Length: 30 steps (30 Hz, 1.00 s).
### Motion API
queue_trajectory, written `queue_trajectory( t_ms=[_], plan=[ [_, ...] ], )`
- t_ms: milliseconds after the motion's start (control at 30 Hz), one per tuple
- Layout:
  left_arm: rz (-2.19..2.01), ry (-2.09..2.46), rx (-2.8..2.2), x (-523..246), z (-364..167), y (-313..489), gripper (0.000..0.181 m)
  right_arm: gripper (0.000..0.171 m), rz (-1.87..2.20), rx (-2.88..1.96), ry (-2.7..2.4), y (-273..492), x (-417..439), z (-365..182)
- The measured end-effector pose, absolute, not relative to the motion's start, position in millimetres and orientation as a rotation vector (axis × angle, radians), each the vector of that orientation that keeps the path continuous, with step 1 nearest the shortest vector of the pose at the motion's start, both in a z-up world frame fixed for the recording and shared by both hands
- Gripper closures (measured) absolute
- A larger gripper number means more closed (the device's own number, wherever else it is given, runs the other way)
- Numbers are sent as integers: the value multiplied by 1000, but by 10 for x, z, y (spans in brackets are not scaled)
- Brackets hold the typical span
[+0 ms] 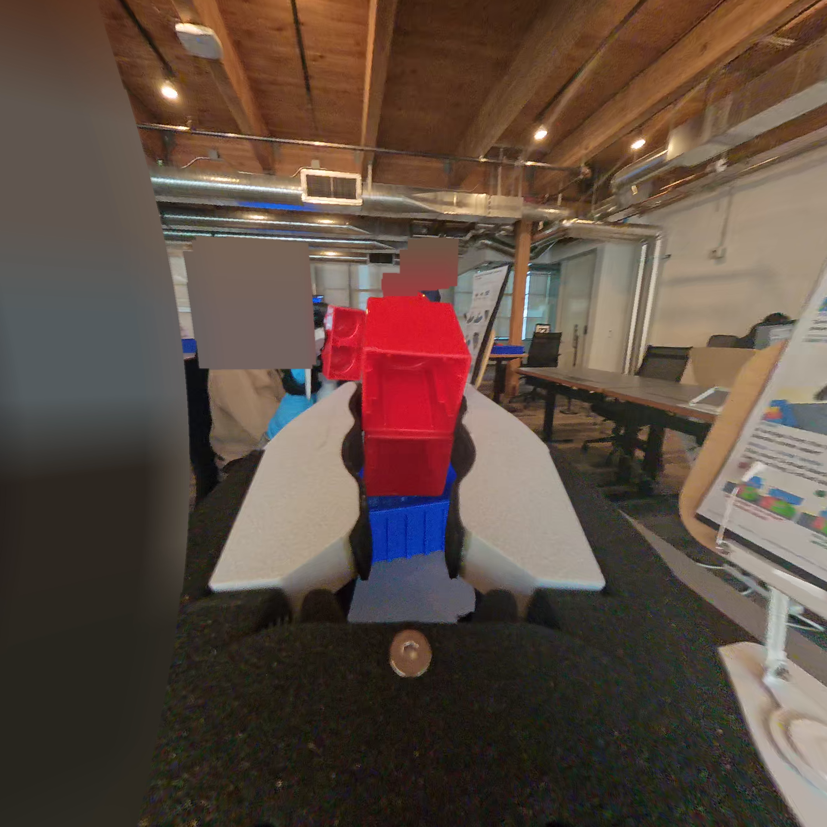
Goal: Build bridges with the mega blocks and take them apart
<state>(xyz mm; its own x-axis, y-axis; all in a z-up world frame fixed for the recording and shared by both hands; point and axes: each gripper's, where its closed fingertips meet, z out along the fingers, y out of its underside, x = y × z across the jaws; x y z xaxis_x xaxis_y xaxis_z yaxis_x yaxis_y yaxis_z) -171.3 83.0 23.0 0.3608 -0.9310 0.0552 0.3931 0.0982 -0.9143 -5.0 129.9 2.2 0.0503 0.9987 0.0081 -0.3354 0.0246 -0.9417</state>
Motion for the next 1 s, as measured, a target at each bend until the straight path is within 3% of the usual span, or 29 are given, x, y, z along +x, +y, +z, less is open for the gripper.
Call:
queue_trajectory(
  t_ms=[167, 400, 600, 1000],
  plan=[
    [-1033, 657, -1073, -1716, 210, 823, 147, 135, 1066, -1051, -798, 1522, 445, 34],
    [-926, 647, -1148, -1736, 129, 928, 147, 136, 391, -1353, -486, 1952, 1668, -193],
    [-904, 665, -1191, -1642, 77, 995, 147, 135, -116, -1706, -224, 2248, 2642, -746],
    [-787, 639, -1291, -1680, -35, 1121, 147, 135, -184, -2235, -50, 2482, 3262, -1955]
  ],
)
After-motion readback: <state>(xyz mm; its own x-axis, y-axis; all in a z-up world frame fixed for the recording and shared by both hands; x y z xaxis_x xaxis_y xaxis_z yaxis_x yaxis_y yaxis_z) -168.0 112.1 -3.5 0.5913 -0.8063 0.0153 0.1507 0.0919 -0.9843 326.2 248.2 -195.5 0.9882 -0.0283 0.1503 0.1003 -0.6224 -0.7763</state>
